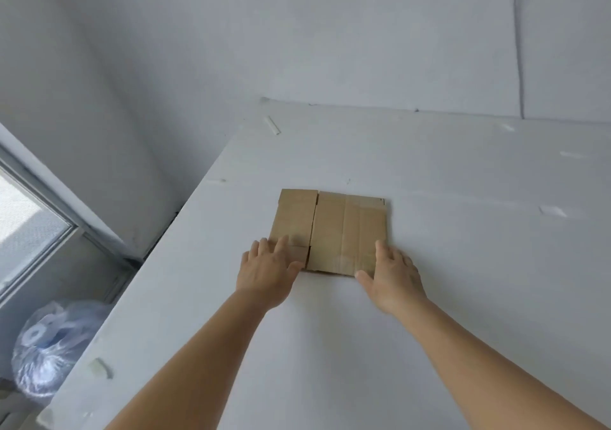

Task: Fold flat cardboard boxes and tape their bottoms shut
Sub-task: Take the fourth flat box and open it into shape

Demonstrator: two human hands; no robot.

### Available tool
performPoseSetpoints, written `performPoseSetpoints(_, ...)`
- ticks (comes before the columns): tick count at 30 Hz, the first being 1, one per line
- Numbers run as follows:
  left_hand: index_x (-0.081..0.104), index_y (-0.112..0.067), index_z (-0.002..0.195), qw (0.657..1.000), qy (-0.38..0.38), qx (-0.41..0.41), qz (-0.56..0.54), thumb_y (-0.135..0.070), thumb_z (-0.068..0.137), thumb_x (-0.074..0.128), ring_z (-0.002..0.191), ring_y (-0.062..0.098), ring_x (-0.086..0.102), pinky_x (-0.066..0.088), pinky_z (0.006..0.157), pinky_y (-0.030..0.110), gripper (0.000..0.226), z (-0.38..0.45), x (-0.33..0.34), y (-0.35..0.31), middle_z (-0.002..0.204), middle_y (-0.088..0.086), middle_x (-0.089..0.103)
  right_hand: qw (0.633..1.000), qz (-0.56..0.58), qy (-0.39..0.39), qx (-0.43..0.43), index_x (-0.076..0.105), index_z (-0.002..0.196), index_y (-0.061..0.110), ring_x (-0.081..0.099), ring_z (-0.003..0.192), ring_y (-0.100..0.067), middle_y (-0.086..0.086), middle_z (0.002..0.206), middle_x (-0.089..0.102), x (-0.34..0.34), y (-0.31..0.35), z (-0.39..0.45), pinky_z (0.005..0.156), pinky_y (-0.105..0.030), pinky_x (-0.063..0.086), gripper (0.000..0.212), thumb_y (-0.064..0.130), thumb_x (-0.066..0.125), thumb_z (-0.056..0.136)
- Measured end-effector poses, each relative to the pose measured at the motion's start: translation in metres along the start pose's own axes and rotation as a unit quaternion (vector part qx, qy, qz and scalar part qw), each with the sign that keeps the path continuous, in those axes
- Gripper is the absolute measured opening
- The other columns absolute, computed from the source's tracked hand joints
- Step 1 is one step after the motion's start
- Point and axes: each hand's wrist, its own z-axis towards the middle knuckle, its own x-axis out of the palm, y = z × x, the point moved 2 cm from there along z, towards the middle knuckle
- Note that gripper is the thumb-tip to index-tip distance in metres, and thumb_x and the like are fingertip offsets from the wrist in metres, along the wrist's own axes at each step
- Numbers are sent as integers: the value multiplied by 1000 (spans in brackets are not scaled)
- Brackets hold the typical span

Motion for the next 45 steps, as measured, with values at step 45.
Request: performPoseSetpoints(45,42,-32,143,880,-8,396,-263,-11,97,42,81,11,45,28,66,13,50,-238,39,-464,92,1,51,883,276,-341,167,43,140,23,42,125,-12,1,142,42,-150,-407,-345,95,-20,30,47,38,47,96)
